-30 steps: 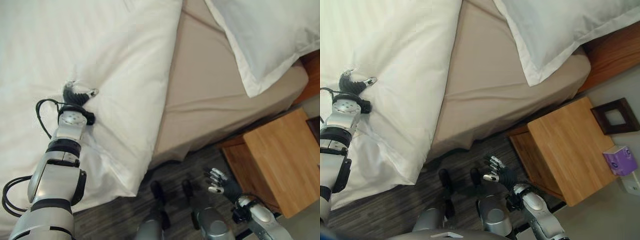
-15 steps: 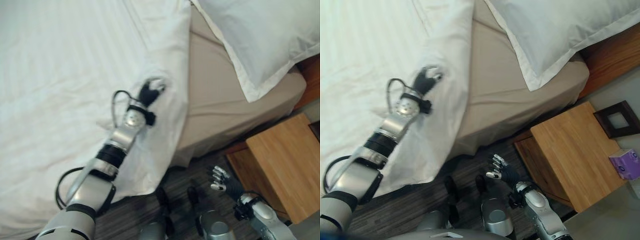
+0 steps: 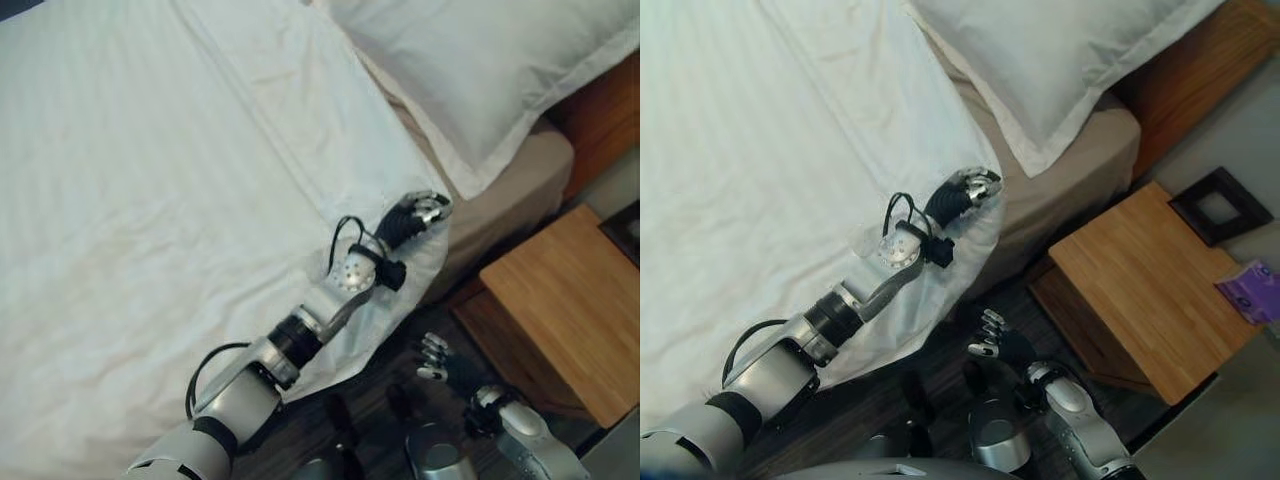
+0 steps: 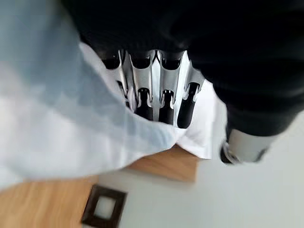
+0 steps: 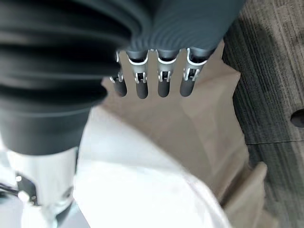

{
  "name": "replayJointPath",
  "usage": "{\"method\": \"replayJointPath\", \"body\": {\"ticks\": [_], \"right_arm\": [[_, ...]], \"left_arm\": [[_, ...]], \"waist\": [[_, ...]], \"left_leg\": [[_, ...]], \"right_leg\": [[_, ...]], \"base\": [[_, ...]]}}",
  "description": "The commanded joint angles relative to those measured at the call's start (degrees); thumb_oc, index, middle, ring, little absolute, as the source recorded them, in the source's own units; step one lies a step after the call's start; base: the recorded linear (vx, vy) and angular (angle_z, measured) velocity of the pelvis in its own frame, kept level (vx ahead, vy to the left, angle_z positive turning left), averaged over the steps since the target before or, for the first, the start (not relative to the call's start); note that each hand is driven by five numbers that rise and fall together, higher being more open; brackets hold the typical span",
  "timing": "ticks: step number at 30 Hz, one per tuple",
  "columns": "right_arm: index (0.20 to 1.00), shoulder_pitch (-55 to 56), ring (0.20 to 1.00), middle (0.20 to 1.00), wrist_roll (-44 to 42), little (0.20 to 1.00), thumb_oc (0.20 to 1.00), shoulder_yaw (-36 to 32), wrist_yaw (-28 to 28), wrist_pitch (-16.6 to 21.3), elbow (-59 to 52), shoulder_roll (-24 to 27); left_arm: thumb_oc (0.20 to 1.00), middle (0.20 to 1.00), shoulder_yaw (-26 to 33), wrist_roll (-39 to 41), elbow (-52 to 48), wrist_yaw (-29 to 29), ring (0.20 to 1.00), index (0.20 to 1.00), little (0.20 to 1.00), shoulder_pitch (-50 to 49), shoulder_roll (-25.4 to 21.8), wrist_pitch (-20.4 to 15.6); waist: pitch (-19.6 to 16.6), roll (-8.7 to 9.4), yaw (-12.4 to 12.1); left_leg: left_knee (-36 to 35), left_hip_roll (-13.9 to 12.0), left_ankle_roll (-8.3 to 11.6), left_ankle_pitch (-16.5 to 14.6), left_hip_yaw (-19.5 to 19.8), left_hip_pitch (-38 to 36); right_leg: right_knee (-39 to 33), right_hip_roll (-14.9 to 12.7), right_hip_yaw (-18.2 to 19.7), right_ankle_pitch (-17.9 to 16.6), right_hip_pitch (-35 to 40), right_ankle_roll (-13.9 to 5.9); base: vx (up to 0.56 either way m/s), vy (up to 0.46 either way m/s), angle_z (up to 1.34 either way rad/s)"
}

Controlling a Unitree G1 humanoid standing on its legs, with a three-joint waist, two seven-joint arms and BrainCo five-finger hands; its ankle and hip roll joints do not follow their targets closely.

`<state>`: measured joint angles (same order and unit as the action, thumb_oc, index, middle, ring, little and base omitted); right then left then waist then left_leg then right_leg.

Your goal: Making the bed.

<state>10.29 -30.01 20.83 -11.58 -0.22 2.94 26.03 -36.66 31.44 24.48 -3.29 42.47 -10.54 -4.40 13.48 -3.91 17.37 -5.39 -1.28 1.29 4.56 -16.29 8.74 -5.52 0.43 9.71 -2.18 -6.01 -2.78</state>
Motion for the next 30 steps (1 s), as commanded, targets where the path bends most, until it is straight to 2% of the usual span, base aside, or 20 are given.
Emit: {"method": "replayJointPath", "body": {"ticks": [1, 2, 4, 5, 6, 8, 13, 16, 19, 20, 22, 23, 24, 26, 30], "right_arm": [[1.0, 2.77, 1.0, 1.0, -2.97, 1.0, 1.0, 0.08, -0.06, 1.44, -2.65, 1.55], [1.0, 2.84, 1.0, 1.0, -3.37, 1.0, 1.0, 0.29, -0.43, 1.13, -2.15, 1.49], [1.0, 2.62, 1.0, 1.0, -3.21, 1.0, 1.0, 0.66, -0.68, 1.05, -1.74, 1.61], [1.0, 2.36, 1.0, 1.0, -3.01, 1.0, 1.0, 0.86, -1.16, 1.15, -1.46, 1.69], [1.0, 2.35, 1.0, 1.0, -3.01, 1.0, 1.0, 0.89, -1.17, 1.16, -1.44, 1.69], [1.0, 2.34, 1.0, 1.0, -2.67, 1.0, 1.0, 1.12, -2.02, 1.49, -1.15, 1.58], [1.0, 1.77, 1.0, 1.0, -2.78, 1.0, 1.0, 2.46, -2.61, 1.96, -0.17, 1.18], [1.0, 1.31, 1.0, 1.0, -2.81, 1.0, 1.0, 2.91, -2.62, 2.13, 0.1, 0.9], [1.0, 1.37, 1.0, 1.0, -2.0, 1.0, 1.0, 2.93, -2.33, 2.53, 0.58, 0.11], [1.0, 2.2, 1.0, 1.0, -2.61, 1.0, 1.0, 1.3, -1.6, 2.88, 0.63, -0.61], [1.0, 2.26, 1.0, 1.0, -2.61, 1.0, 1.0, 1.36, -1.59, 2.87, 0.6, -0.59], [1.0, 3.33, 1.0, 1.0, -1.03, 1.0, 1.0, -1.96, -0.65, 3.81, 1.16, -0.72], [1.0, 3.68, 1.0, 1.0, 1.46, 1.0, 1.0, -4.24, 0.68, 4.37, 1.7, -0.41], [1.0, 3.63, 1.0, 1.0, 3.25, 1.0, 1.0, -13.92, 5.84, 6.33, 4.91, 0.19], [1.0, 1.29, 1.0, 1.0, 9.73, 1.0, 1.0, -31.59, 16.4, 7.67, 12.09, 3.47]], "left_arm": [[1.0, 1.0, 1.14, 2.83, 1.38, 2.89, 1.0, 1.0, 1.0, 5.83, 2.95, -4.18], [1.0, 1.0, 1.8, 4.25, -2.27, 3.2, 1.0, 1.0, 1.0, 5.86, 0.92, -4.7], [1.0, 1.0, 2.12, 6.01, -5.63, 3.6, 1.0, 1.0, 1.0, 5.91, 0.32, -5.06], [1.0, 1.0, 3.19, 9.23, -11.24, 4.6, 1.0, 1.0, 1.0, 6.14, -0.63, -6.26], [1.0, 1.0, 3.2, 9.25, -11.34, 4.58, 1.0, 1.0, 1.0, 6.08, -0.68, -6.22], [1.0, 1.0, 5.15, 15.74, -18.67, 7.22, 1.0, 1.0, 1.0, 5.35, -0.85, -7.8], [1.0, 1.0, 6.5, 23.45, -26.66, 9.73, 1.0, 1.0, 1.0, 2.12, 1.47, -9.56], [1.0, 1.0, 7.43, 24.2, -28.39, 9.59, 1.0, 1.0, 1.0, 1.22, 0.97, -10.21], [1.0, 1.0, 11.63, 26.51, -31.74, 9.43, 1.0, 1.0, 1.0, -3.27, -0.67, -11.61], [1.0, 1.0, 15.49, 26.29, -34.63, 9.58, 1.0, 1.0, 1.0, -8.03, -3.36, -12.15], [1.0, 1.0, 15.51, 26.25, -34.77, 9.52, 1.0, 1.0, 1.0, -8.18, -3.39, -12.1], [1.0, 1.0, 21.04, 26.34, -37.15, 9.59, 1.0, 1.0, 1.0, -15.24, -5.43, -12.51], [1.0, 1.0, 23.67, 26.04, -37.81, 9.78, 1.0, 1.0, 1.0, -19.24, -6.17, -12.33], [1.0, 1.0, 31.8, 24.57, -40.9, 10.49, 1.0, 1.0, 1.0, -29.77, -8.96, -11.74], [1.0, 1.0, 44.01, 25.82, -41.35, 11.67, 1.0, 1.0, 1.0, -43.42, -10.44, -10.93]], "waist": [[-3.53, -0.25, -0.24], [-3.68, -0.79, -0.78], [-3.84, -1.09, -1.25], [-4.09, -1.15, -1.73], [-4.08, -1.14, -1.65], [-4.32, -0.81, -2.11], [-5.31, 0.03, -2.58], [-5.42, 0.26, -2.93], [-5.51, 0.6, -3.83], [-5.54, 0.82, -4.33], [-5.59, 0.84, -4.27], [-5.55, 1.18, -5.11], [-5.34, 1.3, -5.45], [-5.51, 1.5, -6.34], [-5.82, 1.7, -7.89]], "left_leg": [[0.39, 0.61, 1.9, -4.5, -0.47, -6.67], [0.39, 0.67, 2.02, -4.35, -0.01, -6.83], [0.39, 0.75, 2.07, -4.26, 0.59, -6.92], [0.39, 0.82, 2.16, -4.17, 1.31, -7.12], [0.39, 0.82, 2.16, -4.16, 1.37, -7.12], [0.39, 0.76, 2.19, -4.31, 2.27, -7.79], [0.39, 0.8, 2.12, -4.29, 3.55, -8.18], [0.39, 0.85, 2.12, -4.3, 4.01, -8.34], [0.39, 0.99, 2.12, -4.32, 4.76, -8.62], [0.39, 1.01, 2.12, -4.35, 5.07, -8.63], [0.39, 1.02, 2.11, -4.36, 5.1, -8.65], [0.39, 1.04, 2.05, -4.41, 5.46, -8.79], [0.39, 1.04, 1.97, -4.65, 5.66, -9.14], [0.39, 1.07, 1.86, -4.54, 5.91, -8.93], [0.39, 0.98, 1.61, -5.06, 6.7, -9.13]], "right_leg": [[0.52, -0.46, -3.49, -2.47, -3.24, -5.61], [0.52, -0.65, -4.19, -2.21, -2.78, -5.51], [0.52, -0.81, -4.75, -2.0, -2.39, -5.39], [0.52, -0.98, -5.5, -1.75, -1.85, -5.32], [0.52, -0.99, -5.56, -1.74, -1.82, -5.32], [0.52, -1.04, -6.2, -1.18, -0.7, -5.14], [0.52, -0.98, -6.64, -0.72, 0.44, -4.56], [0.52, -1.0, -6.94, -0.58, 0.97, -4.47], [0.52, -1.15, -7.49, -0.35, 1.56, -4.26], [0.52, -1.2, -7.73, -0.19, 1.79, -4.12], [0.52, -1.21, -7.75, -0.17, 1.81, -4.12], [0.52, -1.19, -8.01, -0.04, 2.13, -3.92], [0.52, -1.15, -8.23, 0.21, 2.58, -3.86], [0.52, -1.14, -8.51, 0.12, 2.49, -3.72], [0.52, -1.16, -9.14, 0.85, 3.13, -3.52]], "base": [[0.0, 0.0, 0.0], [0.0, -0.02, 0.03], [0.0, -0.029, 0.11], [0.0, -0.026, 0.2], [0.0, -0.037, 0.18], [0.01, -0.033, 0.24], [0.01, -0.021, 0.18], [0.01, -0.009, 0.07], [0.0, -0.008, 0.06], [0.0, -0.005, 0.1], [0.0, 0.003, 0.1], [0.01, 0.002, 0.24], [0.01, 0.004, 0.24], [0.0, 0.001, 0.05], [0.03, 0.01, 0.11]]}}
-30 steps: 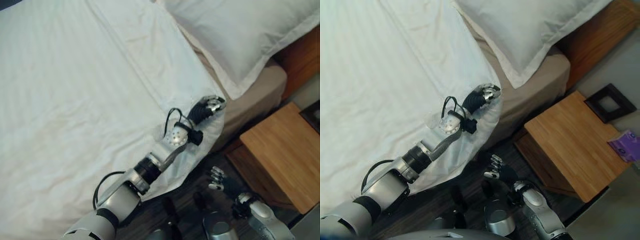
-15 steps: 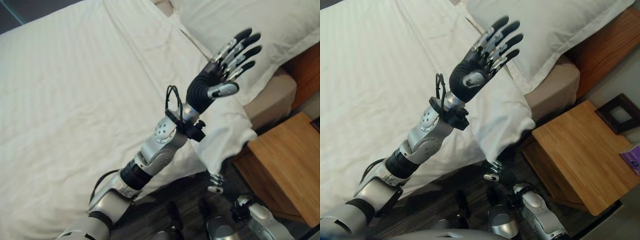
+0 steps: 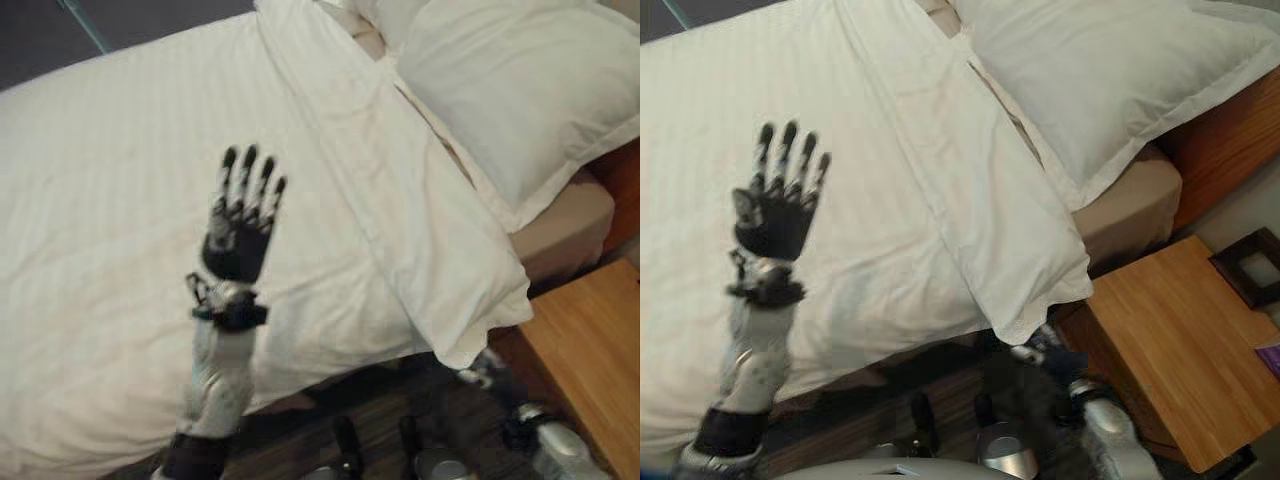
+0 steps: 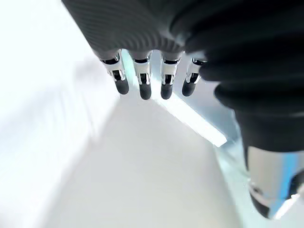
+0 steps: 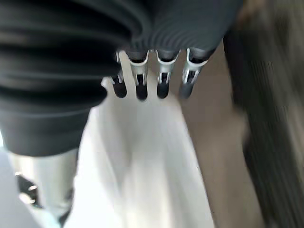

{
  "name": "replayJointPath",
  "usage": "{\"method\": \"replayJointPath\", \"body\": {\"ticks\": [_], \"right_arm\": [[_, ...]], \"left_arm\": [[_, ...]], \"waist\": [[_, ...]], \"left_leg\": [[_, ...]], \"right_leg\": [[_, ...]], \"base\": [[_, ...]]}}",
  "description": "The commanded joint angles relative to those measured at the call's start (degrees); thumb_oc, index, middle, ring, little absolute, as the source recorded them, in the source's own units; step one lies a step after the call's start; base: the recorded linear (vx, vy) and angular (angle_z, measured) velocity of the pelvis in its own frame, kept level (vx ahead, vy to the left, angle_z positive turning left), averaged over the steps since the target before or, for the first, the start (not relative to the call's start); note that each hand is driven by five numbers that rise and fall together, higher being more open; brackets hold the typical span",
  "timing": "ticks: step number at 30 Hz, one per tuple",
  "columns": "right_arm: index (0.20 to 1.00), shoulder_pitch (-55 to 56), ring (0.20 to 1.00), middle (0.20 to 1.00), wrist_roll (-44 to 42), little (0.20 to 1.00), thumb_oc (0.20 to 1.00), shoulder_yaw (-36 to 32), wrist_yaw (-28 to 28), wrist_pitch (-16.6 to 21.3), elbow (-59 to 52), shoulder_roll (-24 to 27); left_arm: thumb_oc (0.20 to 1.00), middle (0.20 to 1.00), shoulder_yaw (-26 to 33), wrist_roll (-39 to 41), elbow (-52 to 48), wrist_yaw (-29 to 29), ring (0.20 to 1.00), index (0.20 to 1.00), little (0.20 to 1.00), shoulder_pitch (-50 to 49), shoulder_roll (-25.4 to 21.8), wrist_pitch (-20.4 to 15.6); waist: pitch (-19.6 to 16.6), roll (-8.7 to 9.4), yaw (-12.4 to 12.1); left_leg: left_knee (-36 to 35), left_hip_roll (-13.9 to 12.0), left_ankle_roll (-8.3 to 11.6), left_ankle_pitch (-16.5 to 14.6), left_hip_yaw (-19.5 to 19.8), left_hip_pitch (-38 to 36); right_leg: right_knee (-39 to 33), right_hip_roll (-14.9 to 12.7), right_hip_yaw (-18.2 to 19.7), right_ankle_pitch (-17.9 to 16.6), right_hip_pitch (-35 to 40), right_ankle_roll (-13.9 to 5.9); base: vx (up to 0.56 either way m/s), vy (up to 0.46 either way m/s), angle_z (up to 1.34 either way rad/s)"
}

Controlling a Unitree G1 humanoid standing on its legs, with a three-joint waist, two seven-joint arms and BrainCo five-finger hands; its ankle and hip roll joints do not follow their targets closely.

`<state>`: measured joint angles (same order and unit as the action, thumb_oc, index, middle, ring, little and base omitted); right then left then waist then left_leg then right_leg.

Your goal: Making the bed.

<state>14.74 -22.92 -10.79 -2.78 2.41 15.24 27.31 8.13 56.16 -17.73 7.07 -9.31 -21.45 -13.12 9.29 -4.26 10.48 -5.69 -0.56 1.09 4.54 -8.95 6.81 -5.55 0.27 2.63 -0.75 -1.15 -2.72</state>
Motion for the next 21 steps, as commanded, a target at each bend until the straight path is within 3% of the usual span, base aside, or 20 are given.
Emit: {"method": "replayJointPath", "body": {"ticks": [1, 3, 4, 5, 10, 11, 16, 21], "right_arm": [[1.0, -5.66, 1.0, 1.0, 2.09, 1.0, 1.0, -7.14, 12.93, 5.56, 2.62, 4.31], [1.0, -8.94, 1.0, 1.0, 5.33, 1.0, 1.0, -16.46, 18.65, 7.07, 0.54, 9.88], [0.567, -10.41, 0.567, 0.567, 5.27, 0.567, 0.567, -16.27, 18.82, 7.84, -1.32, 10.24], [0.2, -11.28, 0.2, 0.2, 4.9, 0.2, 0.2, -15.61, 18.55, 8.15, -2.39, 9.86], [0.2, -17.4, 0.2, 0.2, 0.59, 0.2, 0.2, -8.35, 12.63, 11.78, -11.05, 7.77], [0.2, -21.27, 0.2, 0.2, -5.21, 0.2, 0.2, -0.52, 7.25, 12.86, -15.82, 4.38], [0.2, -26.15, 0.2, 0.2, -8.82, 0.2, 0.2, 7.01, 5.0, 12.45, -15.64, 1.99], [0.2, -34.91, 0.2, 0.2, -9.7, 0.2, 0.2, 16.04, 5.78, 10.38, -8.24, 1.72]], "left_arm": [[1.0, 1.0, 2.65, 0.61, 2.07, 0.06, 1.0, 1.0, 1.0, 4.19, 1.42, -2.38], [1.0, 1.0, 6.41, -0.23, 4.88, -2.29, 1.0, 1.0, 1.0, 0.67, 3.82, -2.43], [1.0, 1.0, 5.66, 0.17, 5.13, -2.56, 1.0, 1.0, 1.0, 0.9, 4.45, -2.45], [1.0, 1.0, 5.14, 0.17, 5.5, -2.78, 1.0, 1.0, 1.0, 1.17, 4.68, -2.37], [1.0, 1.0, 1.83, -0.66, 6.09, -2.29, 1.0, 1.0, 1.0, 2.07, 4.15, -1.84], [1.0, 1.0, -1.76, 0.67, 6.54, -1.56, 1.0, 1.0, 1.0, 2.56, 4.76, -1.08], [1.0, 1.0, -4.96, 1.18, 7.87, -1.44, 1.0, 1.0, 1.0, 2.82, 4.68, -0.13], [1.0, 1.0, -6.84, 1.71, 8.18, -1.44, 1.0, 1.0, 1.0, 2.97, 2.85, 0.17]], "waist": [[-1.68, 2.18, -1.83], [-1.77, 2.94, -3.95], [-1.76, 3.11, -4.34], [-1.66, 3.22, -4.5], [-1.21, 3.89, -5.97], [-0.73, 4.28, -7.0], [-0.03, 4.42, -8.02], [1.12, 2.87, -10.23]], "left_leg": [[0.69, 0.31, 1.58, -5.27, 0.01, -7.28], [0.69, 0.57, 1.29, -5.1, 1.5, -7.0], [0.69, 0.63, 1.25, -5.1, 1.75, -6.95], [0.69, 0.66, 1.2, -5.1, 1.86, -6.92], [0.69, 0.67, 1.13, -4.71, 1.99, -6.71], [0.69, 0.66, 1.12, -4.3, 1.93, -6.26], [0.69, 0.65, 1.16, -3.8, 1.93, -5.5], [0.69, 1.03, 1.47, -2.75, 2.46, -4.44]], "right_leg": [[0.55, -1.1, -2.34, -0.28, -1.43, -3.45], [0.55, -1.4, -3.57, -0.22, -1.2, -3.28], [0.55, -1.44, -3.79, -0.21, -1.09, -3.3], [0.55, -1.44, -3.9, -0.19, -1.0, -3.31], [0.55, -1.36, -4.33, -0.53, -1.24, -3.43], [0.55, -1.29, -4.43, -0.9, -1.76, -3.44], [0.55, -1.42, -4.66, -1.31, -2.62, -3.51], [0.55, -1.97, -5.64, -1.64, -3.55, -3.52]], "base": [[0.04, 0.016, 0.3], [0.0, 0.003, 0.38], [-0.01, -0.003, 0.34], [-0.02, -0.008, 0.19], [-0.05, -0.009, 0.08], [-0.05, -0.017, 0.03], [-0.05, -0.023, -0.02], [-0.02, -0.016, 0.03]]}}
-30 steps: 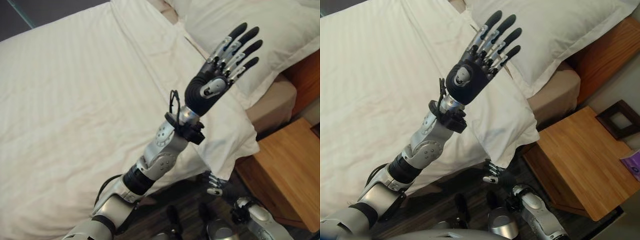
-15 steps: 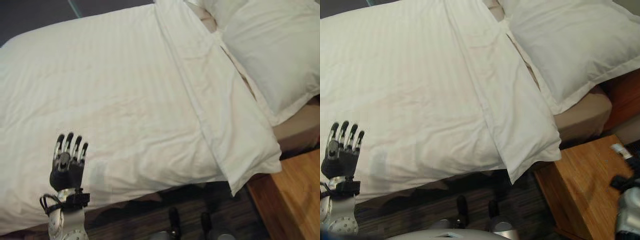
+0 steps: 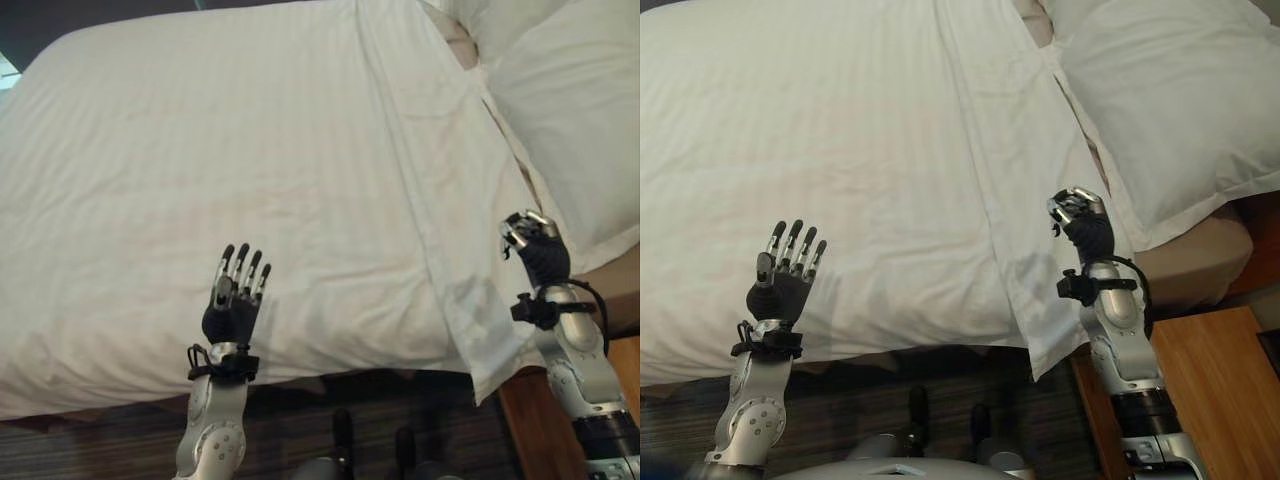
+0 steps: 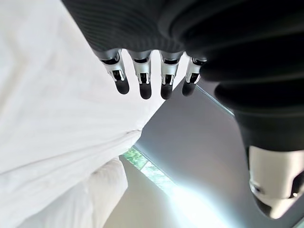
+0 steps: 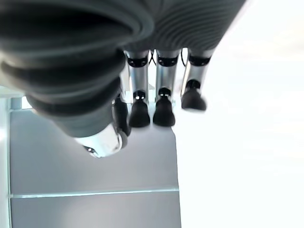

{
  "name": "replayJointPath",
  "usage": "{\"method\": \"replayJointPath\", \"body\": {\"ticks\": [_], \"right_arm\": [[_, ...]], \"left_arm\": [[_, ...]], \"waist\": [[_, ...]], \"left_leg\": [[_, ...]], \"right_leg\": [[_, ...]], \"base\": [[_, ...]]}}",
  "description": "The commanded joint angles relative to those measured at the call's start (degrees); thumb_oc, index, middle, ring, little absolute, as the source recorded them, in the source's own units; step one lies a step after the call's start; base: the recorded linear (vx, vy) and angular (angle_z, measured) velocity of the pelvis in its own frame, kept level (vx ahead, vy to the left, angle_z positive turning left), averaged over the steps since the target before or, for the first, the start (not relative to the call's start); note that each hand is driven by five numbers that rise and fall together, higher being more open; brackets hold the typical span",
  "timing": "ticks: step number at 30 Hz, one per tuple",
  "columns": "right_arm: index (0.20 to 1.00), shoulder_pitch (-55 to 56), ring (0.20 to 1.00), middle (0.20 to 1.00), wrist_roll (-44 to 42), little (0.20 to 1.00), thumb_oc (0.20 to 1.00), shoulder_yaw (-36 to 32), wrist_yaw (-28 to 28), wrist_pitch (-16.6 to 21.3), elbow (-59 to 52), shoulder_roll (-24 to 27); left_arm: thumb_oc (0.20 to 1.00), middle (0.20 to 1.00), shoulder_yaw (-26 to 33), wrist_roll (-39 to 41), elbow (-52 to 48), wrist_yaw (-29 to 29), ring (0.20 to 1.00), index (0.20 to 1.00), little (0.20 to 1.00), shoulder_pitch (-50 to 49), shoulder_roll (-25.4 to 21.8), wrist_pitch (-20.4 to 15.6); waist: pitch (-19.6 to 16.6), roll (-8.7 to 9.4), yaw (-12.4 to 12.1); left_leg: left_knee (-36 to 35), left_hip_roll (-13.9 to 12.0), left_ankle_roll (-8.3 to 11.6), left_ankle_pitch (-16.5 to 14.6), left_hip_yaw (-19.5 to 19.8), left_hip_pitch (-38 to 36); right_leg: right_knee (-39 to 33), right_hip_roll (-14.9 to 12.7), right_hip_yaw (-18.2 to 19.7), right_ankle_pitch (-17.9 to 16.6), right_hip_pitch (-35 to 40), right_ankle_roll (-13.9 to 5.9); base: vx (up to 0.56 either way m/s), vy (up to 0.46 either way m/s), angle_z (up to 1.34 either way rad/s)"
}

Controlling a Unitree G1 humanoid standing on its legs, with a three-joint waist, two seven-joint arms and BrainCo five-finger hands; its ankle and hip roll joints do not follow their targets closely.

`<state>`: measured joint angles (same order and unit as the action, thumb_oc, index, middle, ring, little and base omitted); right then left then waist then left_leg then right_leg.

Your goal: Making the bed.

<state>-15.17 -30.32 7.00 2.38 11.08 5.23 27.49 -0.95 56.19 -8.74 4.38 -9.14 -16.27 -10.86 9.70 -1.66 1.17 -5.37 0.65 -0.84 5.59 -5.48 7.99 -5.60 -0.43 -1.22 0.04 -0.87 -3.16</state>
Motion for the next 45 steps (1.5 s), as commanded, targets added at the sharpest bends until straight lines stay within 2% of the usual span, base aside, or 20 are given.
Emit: {"method": "replayJointPath", "body": {"ticks": [1, 5, 15, 23, 30, 37, 45], "right_arm": [[0.2, -6.47, 0.2, 0.2, -2.05, 0.2, 0.2, -0.97, 1.2, 1.21, 3.48, 1.97], [0.2, -9.77, 0.2, 0.2, -1.89, 0.2, 0.2, 0.22, 1.36, 0.22, 5.88, 3.12], [0.2, -8.65, 0.2, 0.2, -4.74, 0.2, 0.2, -1.47, 2.57, 0.6, 13.14, 1.9], [0.2, -4.43, 0.2, 0.2, -7.24, 0.2, 0.2, -7.41, 3.08, 2.84, 14.05, 1.43], [0.2, -0.5, 0.2, 0.2, -7.46, 0.2, 0.2, -9.3, 2.91, 2.96, 17.12, 1.53], [0.2, 5.81, 0.2, 0.2, -13.06, 0.2, 0.2, -12.59, 0.79, 3.41, 23.81, -3.43], [0.2, 7.64, 0.2, 0.2, -11.82, 0.2, 0.2, -12.47, 0.15, 1.9, 36.29, -2.06]], "left_arm": [[1.0, 1.0, 2.32, 1.68, -0.9, 1.23, 1.0, 1.0, 1.0, 2.6, -2.68, -2.03], [1.0, 1.0, 2.83, 3.04, -1.1, 1.36, 1.0, 1.0, 1.0, 1.15, -2.8, -2.02], [1.0, 1.0, 0.82, 2.14, -0.94, 1.41, 1.0, 1.0, 1.0, 1.9, -3.04, -1.98], [1.0, 1.0, 0.87, 1.92, 0.67, 1.5, 1.0, 1.0, 1.0, 2.36, -1.99, -2.43], [1.0, 1.0, 0.19, 0.76, 0.21, 1.93, 1.0, 1.0, 1.0, 2.96, -2.27, -2.34], [1.0, 1.0, 1.85, 1.78, 0.25, 2.45, 1.0, 1.0, 1.0, 1.99, -1.04, -2.52], [1.0, 1.0, 2.23, 2.34, -0.55, 2.75, 1.0, 1.0, 1.0, 2.19, -0.98, -3.38]], "waist": [[0.85, -0.15, -1.26], [1.29, -1.73, -2.32], [1.96, -3.26, -2.6], [2.06, -3.58, -1.59], [2.34, -3.73, -0.63], [2.78, -4.98, 0.35], [3.12, -5.99, 1.1]], "left_leg": [[0.37, -0.07, 3.43, -3.67, -0.94, -5.5], [0.37, 0.15, 3.45, -3.26, -0.67, -5.0], [0.37, 0.25, 3.65, -2.74, -0.45, -3.16], [0.37, 0.03, 3.62, -3.02, -0.73, -2.79], [0.37, 0.03, 3.59, -3.19, -1.18, -2.59], [0.37, 0.29, 3.63, -3.38, -1.23, -2.44], [0.37, 0.56, 3.69, -3.41, -1.72, -1.94]], "right_leg": [[0.6, -1.38, -1.94, -2.46, -3.89, -3.03], [0.6, -1.62, -2.25, -2.4, -4.24, -2.92], [0.6, -1.74, -2.82, -2.49, -6.16, -2.87], [0.6, -1.42, -2.55, -2.02, -6.78, -2.85], [0.6, -1.33, -2.02, -1.9, -7.39, -2.89], [0.6, -1.6, -1.99, -1.67, -7.73, -2.89], [0.6, -1.63, -1.4, -1.79, -8.56, -2.86]], "base": [[-0.01, -0.009, 0.1], [0.0, -0.008, 0.11], [0.0, -0.009, 0.03], [0.03, -0.022, 0.0], [0.01, -0.004, -0.02], [0.01, -0.003, -0.01], [0.01, 0.005, -0.07]]}}
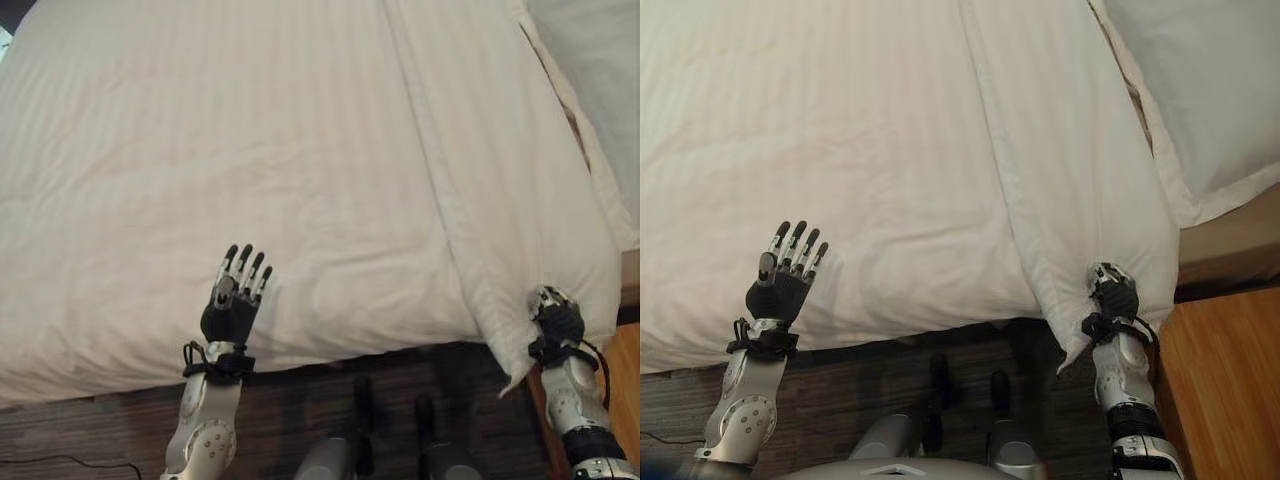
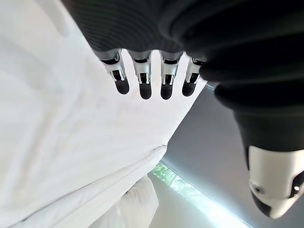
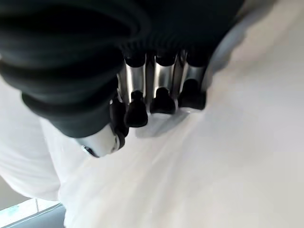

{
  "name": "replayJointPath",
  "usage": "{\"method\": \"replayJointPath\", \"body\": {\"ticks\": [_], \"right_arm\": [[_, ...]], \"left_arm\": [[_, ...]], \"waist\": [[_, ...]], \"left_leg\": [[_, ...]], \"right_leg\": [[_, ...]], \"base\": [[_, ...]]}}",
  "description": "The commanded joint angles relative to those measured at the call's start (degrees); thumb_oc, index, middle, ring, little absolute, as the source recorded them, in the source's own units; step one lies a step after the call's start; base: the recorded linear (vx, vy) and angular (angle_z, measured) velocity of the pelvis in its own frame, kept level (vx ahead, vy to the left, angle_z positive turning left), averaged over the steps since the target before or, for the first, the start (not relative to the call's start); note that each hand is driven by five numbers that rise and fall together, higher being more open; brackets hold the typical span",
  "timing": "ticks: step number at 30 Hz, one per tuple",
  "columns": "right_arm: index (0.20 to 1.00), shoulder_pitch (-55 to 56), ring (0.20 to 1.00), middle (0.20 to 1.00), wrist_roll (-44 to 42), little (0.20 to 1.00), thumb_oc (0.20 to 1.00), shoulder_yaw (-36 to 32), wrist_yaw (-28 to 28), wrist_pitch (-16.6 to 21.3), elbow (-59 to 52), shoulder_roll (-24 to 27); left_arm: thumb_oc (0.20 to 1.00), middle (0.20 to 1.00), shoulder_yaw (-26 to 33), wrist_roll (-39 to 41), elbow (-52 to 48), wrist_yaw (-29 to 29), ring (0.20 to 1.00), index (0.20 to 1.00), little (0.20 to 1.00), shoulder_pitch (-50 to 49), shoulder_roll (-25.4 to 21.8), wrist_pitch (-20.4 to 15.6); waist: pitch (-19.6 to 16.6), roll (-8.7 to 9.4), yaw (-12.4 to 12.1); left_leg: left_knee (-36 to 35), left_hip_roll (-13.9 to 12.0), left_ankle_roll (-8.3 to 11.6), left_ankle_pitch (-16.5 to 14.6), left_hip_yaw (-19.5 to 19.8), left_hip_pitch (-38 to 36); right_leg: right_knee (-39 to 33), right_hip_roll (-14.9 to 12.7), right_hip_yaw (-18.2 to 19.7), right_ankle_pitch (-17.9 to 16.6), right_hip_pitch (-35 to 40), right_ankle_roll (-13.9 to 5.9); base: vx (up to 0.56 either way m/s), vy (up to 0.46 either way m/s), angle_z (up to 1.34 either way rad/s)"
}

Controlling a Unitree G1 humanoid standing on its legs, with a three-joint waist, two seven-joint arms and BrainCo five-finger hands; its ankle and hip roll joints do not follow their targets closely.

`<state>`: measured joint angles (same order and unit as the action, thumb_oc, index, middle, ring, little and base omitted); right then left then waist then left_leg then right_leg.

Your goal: Making the bed.

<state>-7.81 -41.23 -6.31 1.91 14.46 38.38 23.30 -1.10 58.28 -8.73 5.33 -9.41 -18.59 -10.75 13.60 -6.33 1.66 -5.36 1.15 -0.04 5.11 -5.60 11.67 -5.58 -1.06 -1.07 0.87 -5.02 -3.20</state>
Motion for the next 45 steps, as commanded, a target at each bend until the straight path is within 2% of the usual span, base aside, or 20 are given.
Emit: {"method": "replayJointPath", "body": {"ticks": [1, 6, 10, 17, 21, 22, 23, 24, 26, 27, 28, 31, 37, 45], "right_arm": [[0.2, 0.41, 0.2, 0.2, -1.4, 0.2, 0.2, 0.45, 0.63, -1.48, 4.71, 2.2], [0.2, -0.28, 0.2, 0.2, -5.8, 0.2, 0.2, -3.26, 0.32, -4.15, 25.95, 2.83], [0.2, 1.71, 0.2, 0.2, -7.93, 0.2, 0.2, -8.13, 0.69, -6.44, 35.09, 4.19], [0.2, 6.25, 0.2, 0.2, -9.27, 0.2, 0.2, -12.53, 2.12, -6.38, 35.69, 5.4], [0.2, 6.64, 0.2, 0.2, -7.64, 0.2, 0.2, -13.07, 5.58, -5.05, 33.24, 5.97], [0.369, 6.69, 0.369, 0.369, -7.58, 0.369, 0.369, -13.1, 5.68, -5.07, 33.13, 5.86], [0.859, 6.53, 0.859, 0.859, -6.39, 0.859, 0.859, -12.08, 6.2, -4.82, 32.1, 5.71], [1.0, 6.7, 1.0, 1.0, -4.09, 1.0, 1.0, -10.3, 6.94, -4.68, 29.68, 5.0], [1.0, 8.5, 1.0, 1.0, 1.86, 1.0, 1.0, -6.53, 9.27, -4.14, 20.94, 2.01], [1.0, 8.74, 1.0, 1.0, 2.02, 1.0, 1.0, -6.57, 9.49, -4.25, 20.58, 1.83], [1.0, 10.92, 1.0, 1.0, 5.12, 1.0, 1.0, -5.26, 10.6, -4.53, 11.8, -0.36], [1.0, 11.34, 1.0, 1.0, 7.38, 1.0, 1.0, -1.08, 11.48, -5.71, 4.15, -5.82], [1.0, 13.16, 1.0, 1.0, 11.42, 1.0, 1.0, 4.21, 9.53, -7.52, -1.71, -7.82], [1.0, 15.97, 1.0, 1.0, 9.74, 1.0, 1.0, 9.79, 5.76, -7.11, -7.97, -9.75]], "left_arm": [[1.0, 1.0, 2.33, 0.36, -0.6, 1.74, 1.0, 1.0, 1.0, 2.52, 1.41, -3.6], [1.0, 1.0, 1.6, 0.31, -0.63, 2.18, 1.0, 1.0, 1.0, 2.96, 1.04, -3.68], [1.0, 1.0, 2.29, 0.13, -0.64, 2.12, 1.0, 1.0, 1.0, 3.03, 1.16, -3.93], [1.0, 1.0, 1.91, -1.62, 0.7, 1.54, 1.0, 1.0, 1.0, 2.55, 0.61, -4.12], [1.0, 1.0, 0.09, -7.48, 5.6, 1.08, 1.0, 1.0, 1.0, 1.17, -3.57, -1.83], [1.0, 1.0, 0.05, -7.53, 5.68, 1.07, 1.0, 1.0, 1.0, 1.22, -3.63, -1.87], [1.0, 1.0, -0.52, -8.82, 7.47, 1.0, 1.0, 1.0, 1.0, 0.93, -4.39, -1.04], [1.0, 1.0, -1.64, -10.31, 9.86, 1.04, 1.0, 1.0, 1.0, 0.64, -4.74, -0.2], [1.0, 1.0, -3.13, -14.26, 14.07, 1.7, 1.0, 1.0, 1.0, -0.89, -5.66, 2.1], [1.0, 1.0, -3.15, -14.29, 14.13, 1.72, 1.0, 1.0, 1.0, -0.95, -5.7, 2.07], [1.0, 1.0, -3.51, -15.82, 16.49, 2.39, 1.0, 1.0, 1.0, -2.26, -5.54, 3.37], [1.0, 1.0, -4.46, -17.24, 22.73, 2.22, 1.0, 1.0, 1.0, -4.42, -2.54, 4.43], [1.0, 1.0, -6.71, -15.21, 24.91, 4.15, 1.0, 1.0, 1.0, -6.83, 0.65, 5.75], [1.0, 1.0, -8.35, -12.67, 28.33, 4.81, 1.0, 1.0, 1.0, -9.73, 3.59, 6.45]], "waist": [[-0.72, -1.44, 0.7], [-0.43, -2.14, 1.16], [-0.31, -2.05, 1.88], [-0.96, -0.53, 3.71], [-2.75, 0.78, 4.39], [-2.67, 0.85, 4.4], [-3.17, 1.11, 4.45], [-3.63, 1.48, 4.68], [-5.0, 2.27, 5.37], [-4.98, 2.33, 5.38], [-5.72, 2.78, 5.82], [-6.49, 3.58, 5.18], [-8.2, 4.08, 4.21], [-8.81, 4.98, 3.11]], "left_leg": [[0.36, 0.06, 2.92, -2.93, -1.67, -5.57], [0.36, 0.12, 3.03, -3.29, -1.92, -5.87], [0.36, -0.07, 3.05, -3.62, -2.16, -6.47], [0.36, -0.62, 3.06, -4.23, -2.71, -7.95], [0.36, -0.95, 3.02, -4.53, -2.67, -9.38], [0.36, -0.94, 3.02, -4.54, -2.65, -9.48], [0.36, -0.98, 2.99, -4.58, -2.65, -9.86], [0.36, -1.07, 2.93, -4.62, -2.71, -10.42], [0.36, -1.12, 2.74, -4.95, -2.79, -12.1], [0.36, -1.12, 2.74, -4.97, -2.78, -12.23], [0.36, -1.11, 2.53, -5.31, -2.83, -13.41], [0.36, -1.49, 1.96, -5.81, -4.44, -15.96], [0.36, -1.18, 1.63, -5.88, -3.93, -17.54], [0.36, -0.79, 1.08, -5.81, -2.92, -18.33]], "right_leg": [[0.58, -1.01, -1.48, -2.64, -4.55, -2.82], [0.58, -0.95, -1.14, -2.52, -4.41, -2.75], [0.58, -0.76, -1.14, -2.27, -3.83, -2.73], [0.58, -0.32, -0.69, -2.43, -2.57, -2.87], [0.58, -0.16, -0.54, -2.68, -1.07, -2.86], [0.58, -0.17, -0.57, -2.65, -0.96, -2.86], [0.58, -0.14, -0.59, -2.69, -0.53, -2.77], [0.58, -0.11, -0.51, -2.77, -0.02, -2.68], [0.58, 0.0, -0.32, -2.71, 1.84, -2.47], [0.58, 0.0, -0.33, -2.67, 1.97, -2.47], [0.58, -0.08, -0.46, -2.78, 3.12, -2.53], [3.09, 0.22, -0.57, -3.15, 3.91, -2.95], [2.62, -0.4, -1.88, -2.18, 6.49, -2.96], [2.42, -1.03, -3.14, -1.86, 8.11, -2.96]], "base": [[0.0, 0.0, 0.0], [0.0, 0.0, 0.0], [0.0, 0.002, -0.01], [-0.01, 0.006, -0.03], [-0.03, 0.013, -0.07], [-0.03, 0.017, -0.04], [-0.01, 0.013, -0.06], [-0.02, 0.027, -0.04], [-0.01, 0.044, -0.01], [0.0, 0.057, -0.01], [-0.03, 0.05, -0.02], [-0.09, 0.07, -0.13], [-0.01, 0.016, -0.08], [-0.01, 0.002, 0.1]]}}
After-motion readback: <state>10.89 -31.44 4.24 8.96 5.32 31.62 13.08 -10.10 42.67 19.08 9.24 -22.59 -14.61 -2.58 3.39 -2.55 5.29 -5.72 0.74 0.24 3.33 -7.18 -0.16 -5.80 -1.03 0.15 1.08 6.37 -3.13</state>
